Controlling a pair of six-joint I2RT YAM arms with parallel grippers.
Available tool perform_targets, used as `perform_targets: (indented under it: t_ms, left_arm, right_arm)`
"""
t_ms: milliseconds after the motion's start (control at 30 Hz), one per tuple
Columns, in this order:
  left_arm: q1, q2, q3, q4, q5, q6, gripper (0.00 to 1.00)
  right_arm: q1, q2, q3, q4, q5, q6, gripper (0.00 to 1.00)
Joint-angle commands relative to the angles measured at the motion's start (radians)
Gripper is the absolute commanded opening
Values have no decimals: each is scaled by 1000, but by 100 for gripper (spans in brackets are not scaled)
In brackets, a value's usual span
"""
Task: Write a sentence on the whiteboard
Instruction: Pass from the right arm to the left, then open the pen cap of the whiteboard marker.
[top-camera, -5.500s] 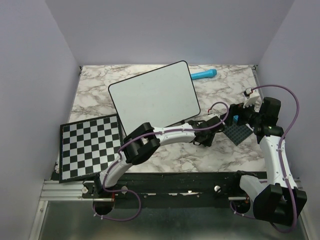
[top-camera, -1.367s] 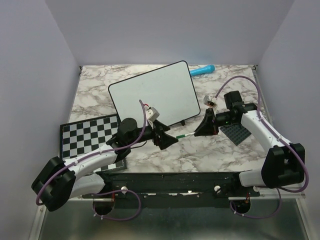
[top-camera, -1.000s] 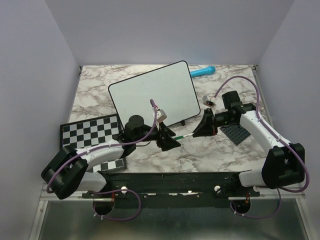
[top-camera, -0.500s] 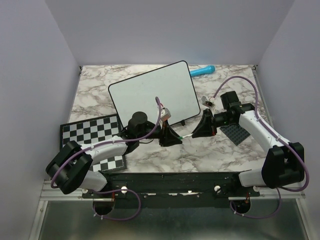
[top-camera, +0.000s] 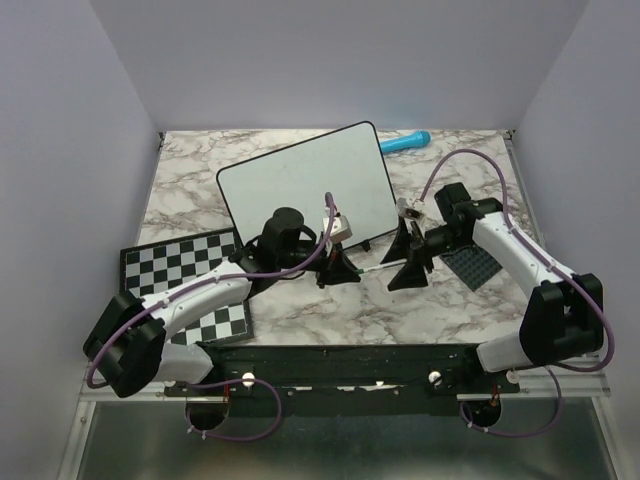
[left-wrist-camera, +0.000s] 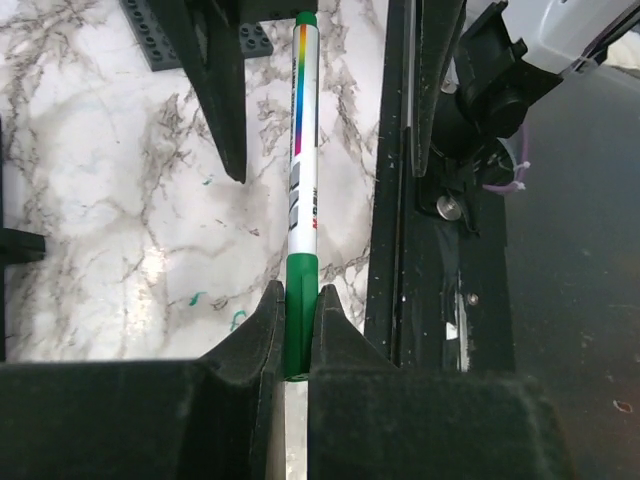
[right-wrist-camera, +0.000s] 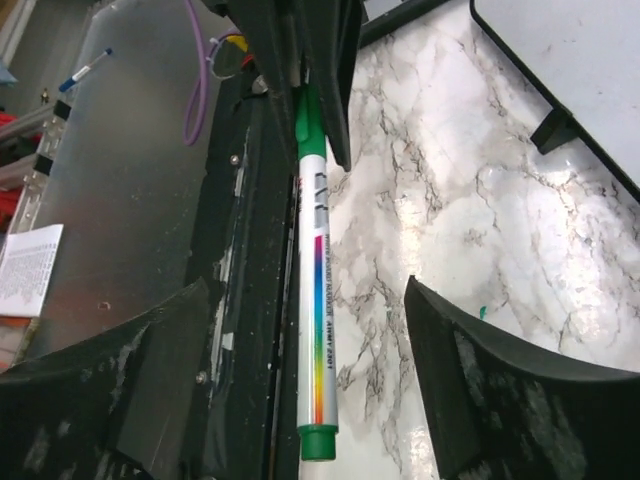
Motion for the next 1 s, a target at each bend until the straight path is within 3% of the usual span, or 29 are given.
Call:
perform_targets:
  t_ms: [0, 100, 233, 433, 567, 967]
  left_arm:
    - [-1, -32, 133, -347, -38, 233, 0]
    - [-1, -20, 197, -466, -24, 300, 0]
    - [-1, 8, 268, -582, -32, 357, 0]
    - [-4, 48, 361, -684, -32, 414, 0]
    - [-13, 89, 430, -811, -55, 474, 0]
    - [-18, 140, 532, -918, -87, 534, 0]
  right_arm:
    - [10, 96, 166, -379, 103, -333, 91]
    - [13, 118, 241, -470, 137, -405, 91]
    - [70, 112, 290, -438, 215, -341, 88]
    - [167, 101, 266, -283, 278, -165, 74]
    - [197, 118, 281, -263, 266, -126, 58]
    - [234, 133, 261, -157, 216, 2, 39]
